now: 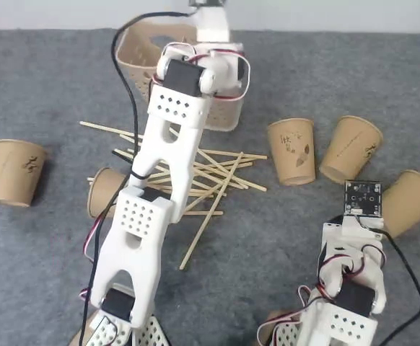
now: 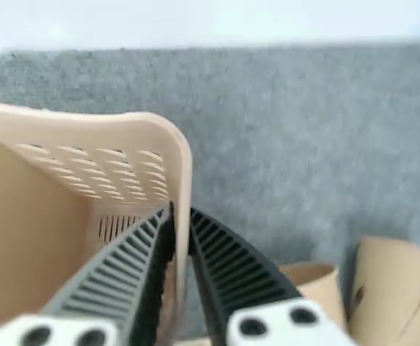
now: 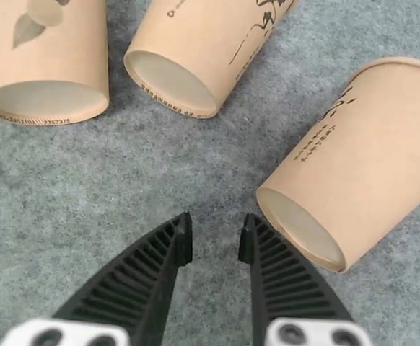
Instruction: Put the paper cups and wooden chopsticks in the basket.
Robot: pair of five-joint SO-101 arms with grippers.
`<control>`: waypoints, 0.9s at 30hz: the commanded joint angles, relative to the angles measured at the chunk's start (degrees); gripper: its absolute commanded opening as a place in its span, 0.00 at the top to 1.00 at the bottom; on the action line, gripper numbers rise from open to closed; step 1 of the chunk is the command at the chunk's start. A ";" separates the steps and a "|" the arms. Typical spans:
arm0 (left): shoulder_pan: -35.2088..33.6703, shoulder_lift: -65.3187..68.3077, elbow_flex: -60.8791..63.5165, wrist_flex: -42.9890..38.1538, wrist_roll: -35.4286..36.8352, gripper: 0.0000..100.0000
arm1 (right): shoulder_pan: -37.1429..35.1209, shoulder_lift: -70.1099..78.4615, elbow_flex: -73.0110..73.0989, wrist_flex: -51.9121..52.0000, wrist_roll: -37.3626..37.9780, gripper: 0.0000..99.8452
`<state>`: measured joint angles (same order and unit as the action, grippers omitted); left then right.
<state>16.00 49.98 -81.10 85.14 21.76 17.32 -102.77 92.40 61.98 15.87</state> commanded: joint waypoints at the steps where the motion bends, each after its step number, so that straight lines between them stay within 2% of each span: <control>1: -1.05 -0.62 -3.30 -4.84 5.54 0.99 | 0.75 -0.92 -0.53 -1.27 0.79 0.88; 4: -1.32 -0.26 -3.03 -5.45 8.62 0.99 | 0.75 -0.92 -0.44 -1.27 0.79 0.88; 13: 1.67 -0.26 7.52 -9.85 9.85 0.98 | 0.75 -0.92 -0.44 -1.27 0.79 0.88; 17: 2.29 -0.44 7.78 -9.23 18.81 0.89 | 0.75 -0.92 -0.44 -1.27 0.79 0.88; 23: 2.90 -0.88 7.69 -9.85 18.90 0.88 | 0.66 -0.92 -0.44 -1.27 0.79 0.88; 27: 2.81 -0.97 5.85 -9.32 14.86 0.80 | 0.57 -0.92 -0.44 -1.27 0.79 0.88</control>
<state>18.29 50.77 -73.10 76.00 39.78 17.32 -102.77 92.40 61.98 15.87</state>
